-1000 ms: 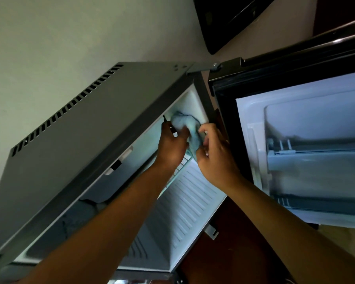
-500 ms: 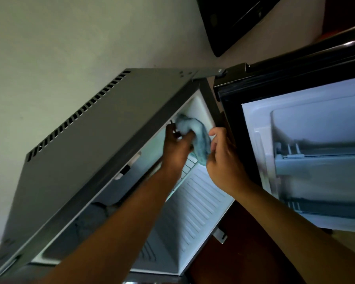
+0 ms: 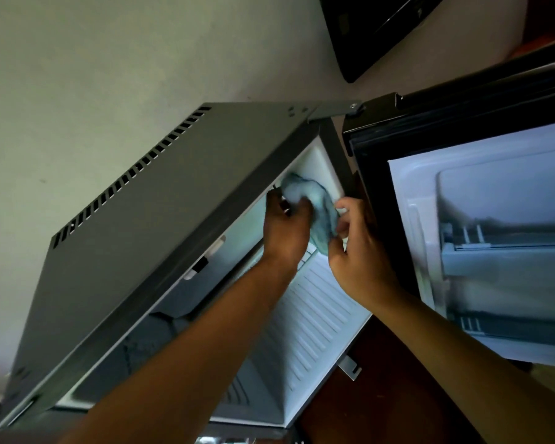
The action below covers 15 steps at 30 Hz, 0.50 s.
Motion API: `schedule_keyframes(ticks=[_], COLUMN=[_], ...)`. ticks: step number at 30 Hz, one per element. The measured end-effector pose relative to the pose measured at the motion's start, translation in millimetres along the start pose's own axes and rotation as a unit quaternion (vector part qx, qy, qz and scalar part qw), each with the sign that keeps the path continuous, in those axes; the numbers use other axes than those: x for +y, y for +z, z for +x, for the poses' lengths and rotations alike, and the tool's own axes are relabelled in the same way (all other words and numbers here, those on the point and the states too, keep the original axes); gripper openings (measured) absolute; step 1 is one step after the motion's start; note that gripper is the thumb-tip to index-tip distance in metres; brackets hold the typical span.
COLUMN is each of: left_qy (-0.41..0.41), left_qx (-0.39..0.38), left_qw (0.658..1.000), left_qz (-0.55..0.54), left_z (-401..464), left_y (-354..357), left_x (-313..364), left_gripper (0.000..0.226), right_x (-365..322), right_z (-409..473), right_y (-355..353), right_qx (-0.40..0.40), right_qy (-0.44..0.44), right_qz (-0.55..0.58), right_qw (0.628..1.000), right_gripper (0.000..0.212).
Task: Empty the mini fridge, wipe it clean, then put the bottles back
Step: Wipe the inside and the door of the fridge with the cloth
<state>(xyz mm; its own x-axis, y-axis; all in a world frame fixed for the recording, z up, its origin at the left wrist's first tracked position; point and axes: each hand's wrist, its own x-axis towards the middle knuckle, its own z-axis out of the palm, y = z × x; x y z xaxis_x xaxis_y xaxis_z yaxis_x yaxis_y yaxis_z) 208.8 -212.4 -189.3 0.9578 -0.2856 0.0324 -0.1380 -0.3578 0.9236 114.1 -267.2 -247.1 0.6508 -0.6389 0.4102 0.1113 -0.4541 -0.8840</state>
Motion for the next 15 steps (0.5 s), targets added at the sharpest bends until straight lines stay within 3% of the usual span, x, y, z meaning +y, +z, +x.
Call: schedule_keyframes(ticks=[3, 6, 8, 10, 13, 15], left_qy=[-0.044, -0.067, -0.095, -0.089, -0.042, -0.022], left_qx=[0.034, 0.009, -0.013, -0.02, -0.018, -0.032], left_qw=[0.998, 0.996, 0.992, 0.992, 0.997, 0.998], left_qz=[-0.031, -0.049, -0.079, -0.092, -0.055, -0.046], left_z=[19.3, 28.5, 22.1, 15.4, -1.4, -16.7], left_y=[-5.9, -14.6, -17.3, -15.4, -6.2, 2.5], left_x=[10.9, 15.9, 19.2, 17.2, 12.2, 5.6], left_gripper=[0.022, 0.027, 0.014, 0.02, 0.052, 0.05], right_x=[-0.4, -0.5, -0.6, -2.2, -4.5, -4.9], right_z=[0.1, 0.3, -0.4, -0.7, 2.0, 3.7], right_y=[-1.3, -1.6, -2.0, -2.1, -1.6, 0.2], right_qx=[-0.004, -0.014, -0.012, -0.004, 0.01, -0.002], right_qy=[0.003, 0.016, 0.016, 0.013, 0.013, 0.028], right_qz=[0.003, 0.011, 0.011, 0.016, 0.033, 0.039], right_qw=[1.0, 1.0, 1.0, 1.0, 0.999, 0.999], right_gripper=[0.051, 0.052, 0.05, 0.049, 0.047, 0.046])
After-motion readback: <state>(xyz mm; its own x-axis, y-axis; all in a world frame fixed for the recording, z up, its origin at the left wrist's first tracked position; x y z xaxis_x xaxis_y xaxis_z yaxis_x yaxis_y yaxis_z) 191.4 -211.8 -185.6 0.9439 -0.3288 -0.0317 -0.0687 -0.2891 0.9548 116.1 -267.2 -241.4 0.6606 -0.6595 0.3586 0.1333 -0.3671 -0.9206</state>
